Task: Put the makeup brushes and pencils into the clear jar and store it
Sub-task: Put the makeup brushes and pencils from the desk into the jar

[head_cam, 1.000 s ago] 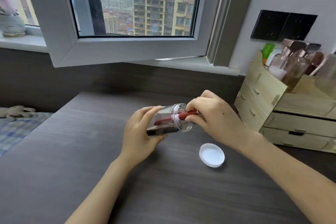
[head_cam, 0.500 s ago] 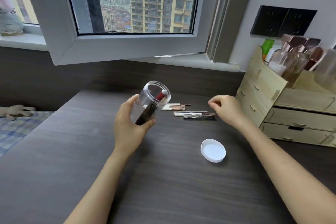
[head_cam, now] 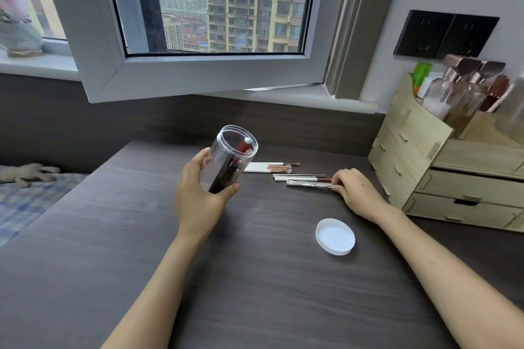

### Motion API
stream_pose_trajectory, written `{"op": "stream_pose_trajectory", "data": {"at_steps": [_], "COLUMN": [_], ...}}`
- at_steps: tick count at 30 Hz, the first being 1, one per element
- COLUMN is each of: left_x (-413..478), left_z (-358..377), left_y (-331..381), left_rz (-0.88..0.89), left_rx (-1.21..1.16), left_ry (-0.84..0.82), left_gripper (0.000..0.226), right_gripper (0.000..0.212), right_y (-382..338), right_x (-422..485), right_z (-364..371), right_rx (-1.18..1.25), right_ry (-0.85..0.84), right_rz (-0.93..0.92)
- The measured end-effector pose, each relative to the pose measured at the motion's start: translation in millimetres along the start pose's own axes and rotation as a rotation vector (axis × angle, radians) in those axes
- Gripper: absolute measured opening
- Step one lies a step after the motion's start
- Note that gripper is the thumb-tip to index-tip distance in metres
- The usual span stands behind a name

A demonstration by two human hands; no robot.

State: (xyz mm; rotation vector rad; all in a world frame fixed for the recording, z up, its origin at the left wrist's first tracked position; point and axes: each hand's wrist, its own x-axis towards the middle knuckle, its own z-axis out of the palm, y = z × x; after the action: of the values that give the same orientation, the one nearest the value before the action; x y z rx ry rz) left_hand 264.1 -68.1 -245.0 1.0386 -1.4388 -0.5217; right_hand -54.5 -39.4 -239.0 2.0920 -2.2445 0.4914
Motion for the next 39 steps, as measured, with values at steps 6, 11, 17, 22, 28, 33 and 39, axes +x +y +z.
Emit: {"op": "stream_pose_trajectory", "data": {"at_steps": [6,11,17,22,28,33,39], "left_x": [-3,-7,-12,-13,-10,-8,-2], "left_z": [4,6,5,5,3,4,3], "left_y": [2,9,16,17,14,12,10], "left_rz": [0.136,0.277,0.467,0.481,0.445,0.331,0.011], "left_rx": [0.105,0.243,0.319,0.312,0.308,0.268,-0.024], "left_ry": [-0.042,-0.114,-0.2,-0.214,-0.193,-0.118,-0.055], "left_gripper": [0.078,0.078,0.08,0.079,0.08,0.079,0.075], "right_gripper": [0.007,0.007,0.004,0.009,0.023,0.024,0.035], "right_y": [-31,-73,-119,-147,-145,-95,-20], "right_x": [-28,-57,-66,-64,-60,-29,8], "right_z": [-44,-80,-80,-58,-51,-44,-4], "right_rx": [0.476,0.374,0.204,0.278,0.412,0.585,-0.107], "right_ry": [0.315,0.393,0.404,0.418,0.369,0.525,0.077], "right_rz": [0.021,-0.151,-0.354,-0.492,-0.494,-0.053,0.239]}}
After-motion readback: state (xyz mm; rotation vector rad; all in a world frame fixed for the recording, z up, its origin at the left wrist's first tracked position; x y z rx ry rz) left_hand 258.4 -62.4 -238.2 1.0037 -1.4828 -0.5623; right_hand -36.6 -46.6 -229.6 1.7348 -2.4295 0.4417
